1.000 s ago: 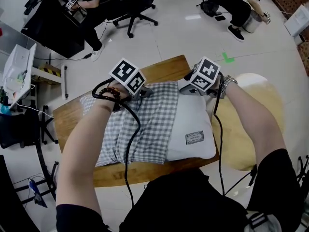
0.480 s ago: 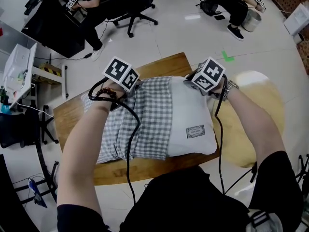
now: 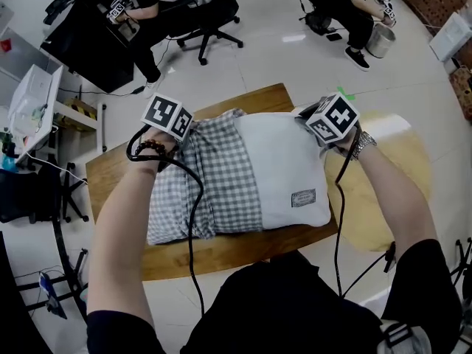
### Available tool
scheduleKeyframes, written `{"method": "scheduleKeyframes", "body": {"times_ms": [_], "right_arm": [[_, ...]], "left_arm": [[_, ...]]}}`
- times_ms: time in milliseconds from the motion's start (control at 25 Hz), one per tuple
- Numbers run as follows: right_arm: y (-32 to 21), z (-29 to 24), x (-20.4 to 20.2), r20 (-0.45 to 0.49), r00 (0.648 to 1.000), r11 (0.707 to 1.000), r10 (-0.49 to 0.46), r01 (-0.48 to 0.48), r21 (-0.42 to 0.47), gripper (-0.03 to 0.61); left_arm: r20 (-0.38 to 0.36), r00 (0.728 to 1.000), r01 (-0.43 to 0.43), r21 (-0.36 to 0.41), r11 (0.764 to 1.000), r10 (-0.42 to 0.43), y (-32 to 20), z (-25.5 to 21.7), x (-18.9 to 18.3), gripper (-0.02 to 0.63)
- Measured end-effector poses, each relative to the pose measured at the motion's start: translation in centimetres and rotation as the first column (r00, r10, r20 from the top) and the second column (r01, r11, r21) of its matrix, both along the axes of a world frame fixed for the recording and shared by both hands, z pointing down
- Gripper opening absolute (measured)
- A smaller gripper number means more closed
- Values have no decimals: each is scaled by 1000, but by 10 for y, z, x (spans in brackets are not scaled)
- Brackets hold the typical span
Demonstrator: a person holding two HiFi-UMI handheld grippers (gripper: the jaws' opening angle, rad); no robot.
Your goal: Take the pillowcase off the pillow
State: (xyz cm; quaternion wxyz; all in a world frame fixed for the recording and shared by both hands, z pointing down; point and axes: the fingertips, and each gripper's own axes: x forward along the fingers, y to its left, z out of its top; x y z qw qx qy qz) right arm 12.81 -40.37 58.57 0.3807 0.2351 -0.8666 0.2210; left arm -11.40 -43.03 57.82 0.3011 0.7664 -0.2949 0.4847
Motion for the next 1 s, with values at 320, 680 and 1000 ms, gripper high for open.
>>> {"method": "scheduleKeyframes", "body": {"times_ms": [320, 680, 1000], "right_arm": [[22, -9, 26, -52, 995, 995, 85, -82, 56, 8], [21, -10, 19, -70, 992, 990, 106, -99, 100, 8], [30, 2, -3, -74, 993, 982, 92, -78, 171, 62]], "left_arm": [[10, 995, 94, 49, 994, -95, 25, -13, -48, 9], [0, 994, 110, 84, 990, -110, 34, -16, -66, 9], [-10, 1000, 17, 176, 984, -16, 43, -17, -58, 25]]}}
